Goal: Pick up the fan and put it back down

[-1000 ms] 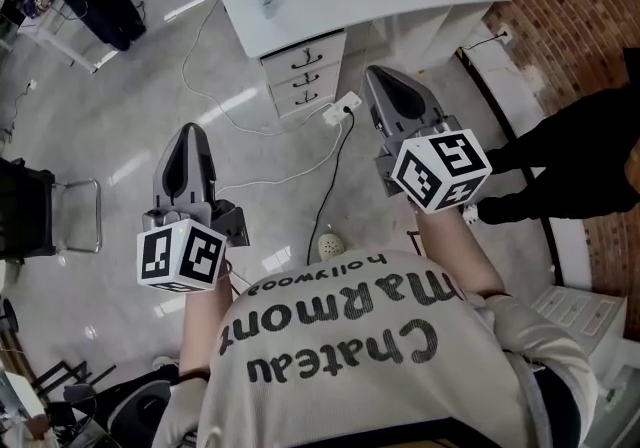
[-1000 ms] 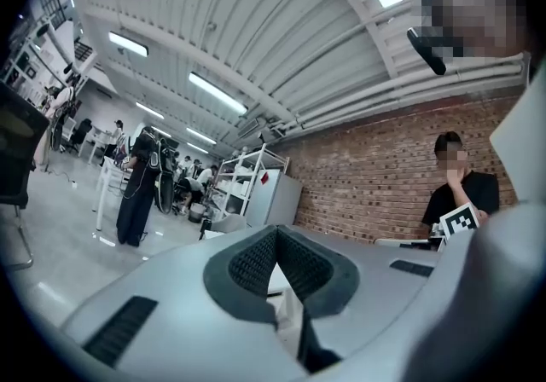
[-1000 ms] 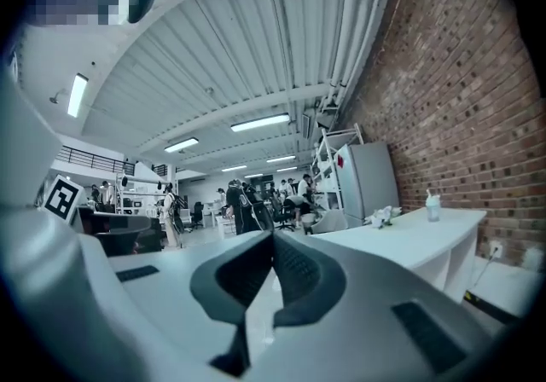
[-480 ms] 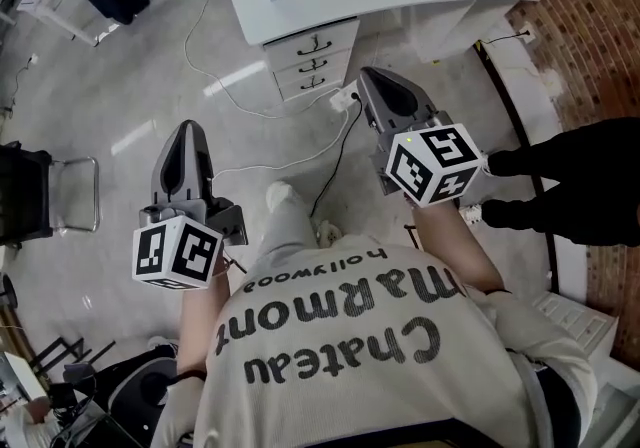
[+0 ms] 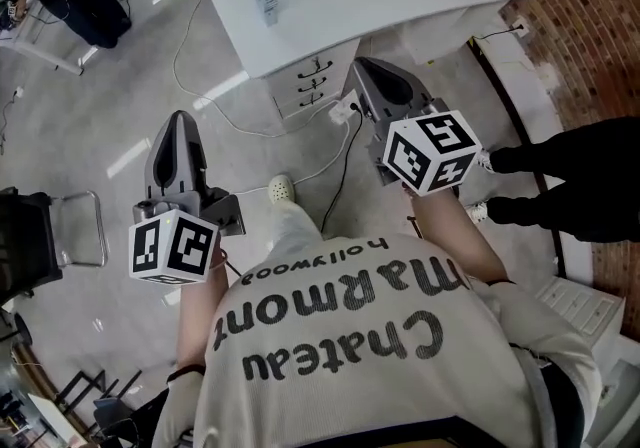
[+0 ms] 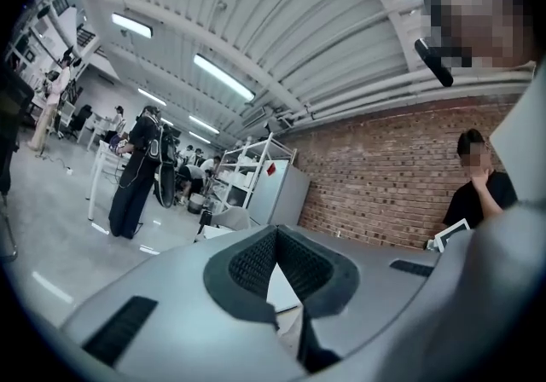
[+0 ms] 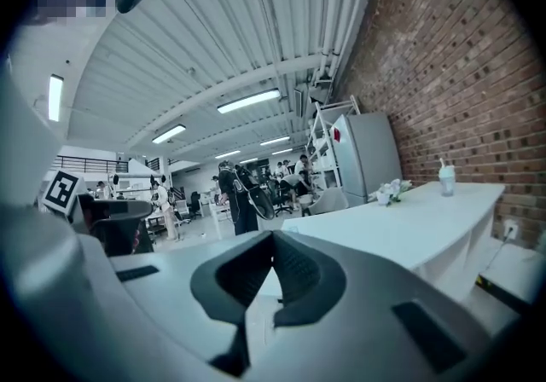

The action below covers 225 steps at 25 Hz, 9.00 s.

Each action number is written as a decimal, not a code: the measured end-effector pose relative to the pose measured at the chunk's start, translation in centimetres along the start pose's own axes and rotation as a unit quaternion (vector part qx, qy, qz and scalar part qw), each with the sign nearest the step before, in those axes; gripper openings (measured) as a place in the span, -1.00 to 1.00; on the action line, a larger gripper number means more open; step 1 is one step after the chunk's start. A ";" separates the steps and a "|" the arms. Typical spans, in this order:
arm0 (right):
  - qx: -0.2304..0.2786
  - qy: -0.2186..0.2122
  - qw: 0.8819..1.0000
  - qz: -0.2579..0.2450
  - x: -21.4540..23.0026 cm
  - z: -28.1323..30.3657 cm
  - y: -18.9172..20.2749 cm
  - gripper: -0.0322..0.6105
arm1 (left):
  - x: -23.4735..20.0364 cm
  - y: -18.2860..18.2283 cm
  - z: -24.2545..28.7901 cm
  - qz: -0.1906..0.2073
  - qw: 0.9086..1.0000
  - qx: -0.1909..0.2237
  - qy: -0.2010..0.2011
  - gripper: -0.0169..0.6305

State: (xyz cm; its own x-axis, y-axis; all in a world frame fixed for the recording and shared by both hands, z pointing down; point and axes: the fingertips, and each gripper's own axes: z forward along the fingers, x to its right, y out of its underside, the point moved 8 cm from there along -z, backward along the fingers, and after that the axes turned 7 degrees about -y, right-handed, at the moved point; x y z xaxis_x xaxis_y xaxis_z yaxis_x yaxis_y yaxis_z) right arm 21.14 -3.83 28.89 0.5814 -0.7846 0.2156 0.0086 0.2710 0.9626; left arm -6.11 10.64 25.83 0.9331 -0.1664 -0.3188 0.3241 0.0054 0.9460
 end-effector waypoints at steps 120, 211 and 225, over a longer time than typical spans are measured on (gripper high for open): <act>-0.061 -0.029 0.998 0.008 4.1 6.3 -3.2 -0.36 | 2.3 0.4 7.2 0.006 0.999 -0.035 0.040 -0.94; -0.125 0.049 0.989 0.061 12.0 49.9 -0.5 -0.36 | -31.4 -5.5 27.8 0.008 0.986 -0.067 -0.155 -0.94; -0.146 0.054 0.987 0.039 12.2 50.3 1.0 -0.35 | -31.7 -5.4 28.0 0.008 0.986 -0.062 -0.154 -0.94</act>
State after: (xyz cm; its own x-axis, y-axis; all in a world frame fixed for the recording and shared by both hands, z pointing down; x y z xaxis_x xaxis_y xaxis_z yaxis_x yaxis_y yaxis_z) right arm -12.70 -41.13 40.75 0.6734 -0.6950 0.2521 0.1859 0.4893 0.8521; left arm -41.78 -11.76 32.44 0.8527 -0.4574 -0.2524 0.3439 0.1277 0.9303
